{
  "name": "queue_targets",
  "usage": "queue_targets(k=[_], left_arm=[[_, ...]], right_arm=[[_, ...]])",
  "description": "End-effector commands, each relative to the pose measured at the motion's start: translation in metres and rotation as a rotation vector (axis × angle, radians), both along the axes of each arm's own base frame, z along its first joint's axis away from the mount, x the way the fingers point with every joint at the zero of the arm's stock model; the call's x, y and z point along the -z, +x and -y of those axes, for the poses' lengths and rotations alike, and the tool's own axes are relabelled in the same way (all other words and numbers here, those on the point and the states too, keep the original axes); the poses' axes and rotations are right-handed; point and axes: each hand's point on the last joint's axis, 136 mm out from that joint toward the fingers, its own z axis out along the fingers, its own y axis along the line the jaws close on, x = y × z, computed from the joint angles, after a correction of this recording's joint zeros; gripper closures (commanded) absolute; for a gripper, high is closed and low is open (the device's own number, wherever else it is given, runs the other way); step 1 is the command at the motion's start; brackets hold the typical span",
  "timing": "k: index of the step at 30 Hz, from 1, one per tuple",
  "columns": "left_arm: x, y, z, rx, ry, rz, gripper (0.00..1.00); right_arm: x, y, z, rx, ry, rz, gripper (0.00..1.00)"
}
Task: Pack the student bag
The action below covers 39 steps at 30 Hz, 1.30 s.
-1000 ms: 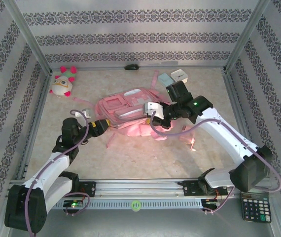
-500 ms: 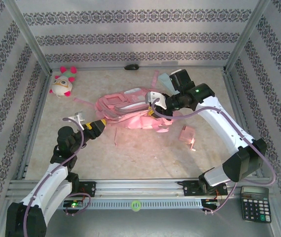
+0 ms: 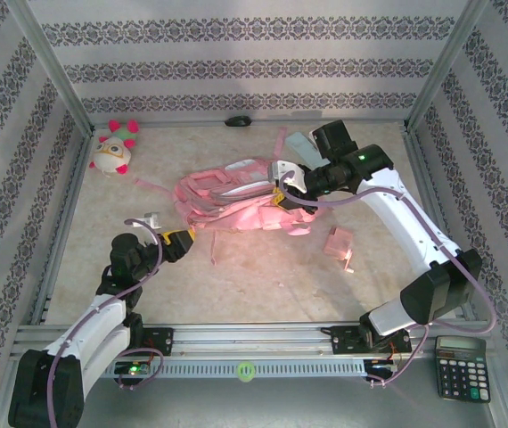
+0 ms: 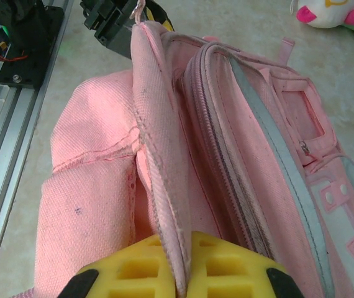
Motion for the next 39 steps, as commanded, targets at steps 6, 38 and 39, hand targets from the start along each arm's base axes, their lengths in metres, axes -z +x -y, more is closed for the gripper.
queue_targets(k=[6,38,39], left_arm=[[0.004,-0.003,0.017,0.135,0.151,0.112,0.37],[-0.013,0.009,0.047,0.306,0.2,0.318,0.83],[-0.012,0.008,0.048,0.307,0.201,0.31,0.86]], right_arm=[[-0.037,-0.003,-0.01,-0.07,0.118,0.046,1.0],[-0.031,0.0,-0.009,-0.062,0.093,0.042,1.0],[-0.03,0.001,-0.009,-0.055,0.089,0.044,1.0]])
